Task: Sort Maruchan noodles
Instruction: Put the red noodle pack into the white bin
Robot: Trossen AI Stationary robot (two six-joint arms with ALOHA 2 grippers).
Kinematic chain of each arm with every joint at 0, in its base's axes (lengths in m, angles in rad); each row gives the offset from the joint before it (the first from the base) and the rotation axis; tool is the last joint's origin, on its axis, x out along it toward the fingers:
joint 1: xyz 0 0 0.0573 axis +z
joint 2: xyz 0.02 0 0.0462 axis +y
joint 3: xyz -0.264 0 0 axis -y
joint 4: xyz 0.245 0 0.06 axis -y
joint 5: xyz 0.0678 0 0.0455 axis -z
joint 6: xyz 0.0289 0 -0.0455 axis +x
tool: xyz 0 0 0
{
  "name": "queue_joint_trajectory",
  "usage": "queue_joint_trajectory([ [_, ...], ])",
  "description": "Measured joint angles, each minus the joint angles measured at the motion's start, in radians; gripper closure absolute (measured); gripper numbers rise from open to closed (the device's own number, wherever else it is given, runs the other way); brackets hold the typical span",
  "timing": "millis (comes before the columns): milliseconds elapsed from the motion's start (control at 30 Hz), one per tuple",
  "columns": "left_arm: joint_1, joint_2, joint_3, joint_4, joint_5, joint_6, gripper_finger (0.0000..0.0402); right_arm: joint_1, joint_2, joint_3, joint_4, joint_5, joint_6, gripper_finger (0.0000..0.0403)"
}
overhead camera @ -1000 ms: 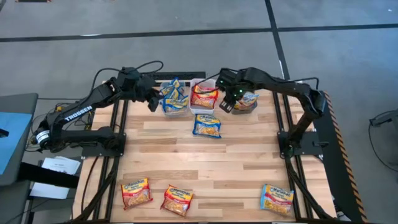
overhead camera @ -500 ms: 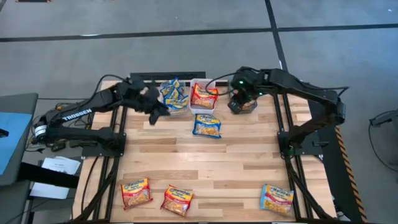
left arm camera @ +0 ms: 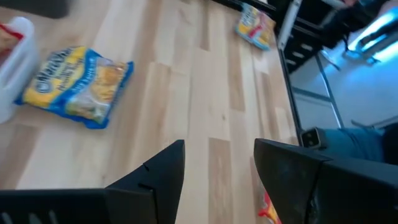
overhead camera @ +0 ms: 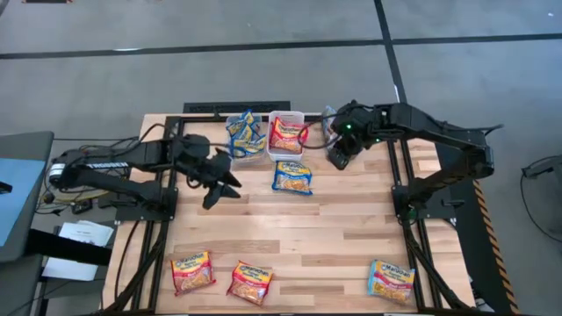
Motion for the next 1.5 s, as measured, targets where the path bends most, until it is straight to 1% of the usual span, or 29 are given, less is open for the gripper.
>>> queue_joint_trajectory([
  [167, -0.064, 0.045, 0.0, 0.0, 0.0, -0.001, 0.0222, 0.037, 0.0, 0.0, 0.006, 0.002, 0.05, 0.0246],
  [333, -0.124, 0.128, 0.0, 0.012, 0.043, 0.022, 0.0222, 0.071, 0.0, 0.0, 0.018, 0.048, 0.089, 0.0246],
  [467, -0.162, 0.208, 0.0, 0.018, 0.052, 0.059, 0.0222, 0.086, 0.0, 0.0, 0.016, 0.051, 0.091, 0.0246],
  [567, -0.185, 0.265, -0.001, 0.022, 0.057, 0.08, 0.0222, 0.088, 0.0, 0.0, 0.016, 0.051, 0.091, 0.0246],
  [767, -0.203, 0.36, -0.001, 0.104, 0.065, 0.105, 0.0222, 0.087, 0.0, 0.0, 0.016, 0.051, 0.09, 0.0246],
  [867, -0.202, 0.399, -0.001, 0.154, 0.103, 0.072, 0.0222, 0.087, 0.0, 0.0, 0.01, 0.05, 0.089, 0.0246],
  [967, -0.203, 0.433, -0.001, 0.168, 0.171, 0.054, 0.0222, 0.087, 0.0, 0.0, 0.009, 0.05, 0.087, 0.0246],
  [1267, -0.203, 0.451, -0.001, 0.14, 0.325, 0.049, 0.0222, 0.107, 0.001, -0.031, 0.022, 0.074, 0.091, 0.0246],
  [1433, -0.214, 0.45, -0.001, 0.137, 0.315, 0.046, 0.0222, 0.119, 0.003, -0.079, 0.015, 0.071, 0.174, 0.0246],
  [1500, -0.223, 0.45, -0.001, 0.139, 0.313, 0.054, 0.0222, 0.121, 0.017, -0.081, 0.013, 0.042, 0.176, 0.0246],
])
